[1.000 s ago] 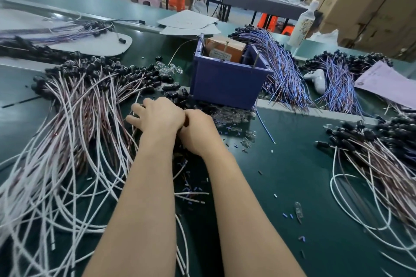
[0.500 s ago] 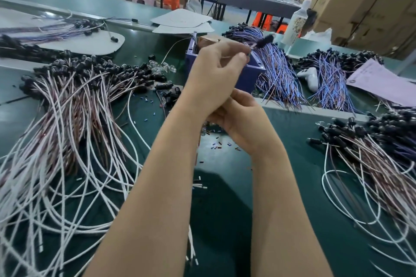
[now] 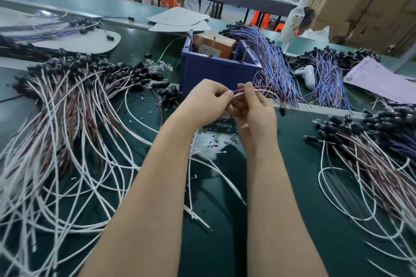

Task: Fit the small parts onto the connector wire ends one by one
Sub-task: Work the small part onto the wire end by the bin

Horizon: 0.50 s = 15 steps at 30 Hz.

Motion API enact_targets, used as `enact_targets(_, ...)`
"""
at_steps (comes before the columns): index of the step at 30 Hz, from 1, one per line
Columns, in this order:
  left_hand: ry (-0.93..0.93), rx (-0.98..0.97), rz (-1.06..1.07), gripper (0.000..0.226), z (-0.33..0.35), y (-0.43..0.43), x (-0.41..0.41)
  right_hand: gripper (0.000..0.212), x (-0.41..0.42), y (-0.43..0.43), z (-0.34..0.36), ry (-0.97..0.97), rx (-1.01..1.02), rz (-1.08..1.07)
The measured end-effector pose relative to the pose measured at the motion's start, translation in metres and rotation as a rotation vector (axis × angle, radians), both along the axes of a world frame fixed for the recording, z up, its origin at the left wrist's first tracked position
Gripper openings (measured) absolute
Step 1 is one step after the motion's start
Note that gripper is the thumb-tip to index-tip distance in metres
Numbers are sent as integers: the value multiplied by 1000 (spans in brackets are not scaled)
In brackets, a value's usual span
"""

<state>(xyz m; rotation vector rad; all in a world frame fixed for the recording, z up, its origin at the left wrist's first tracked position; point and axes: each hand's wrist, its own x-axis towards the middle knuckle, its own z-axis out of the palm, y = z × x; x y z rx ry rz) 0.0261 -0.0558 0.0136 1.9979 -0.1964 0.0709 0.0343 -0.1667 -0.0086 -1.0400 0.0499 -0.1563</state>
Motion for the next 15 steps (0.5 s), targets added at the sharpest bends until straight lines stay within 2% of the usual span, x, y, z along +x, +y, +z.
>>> enact_targets(4,151,31,-52,32,-9,-3,-1,25,3,-3,-11,30,-154,-169)
enact_targets(9,280,1,-29,29,-21,15,2,27,8,-25,-14,223,87,-395)
enact_targets(12,259,31,-26,30,-22,18,4,26,8,-25,-14,197,181,-378)
enact_targets(15,159,48,35,30,-21,14,5,16,6,-20,-13,213,169,-230)
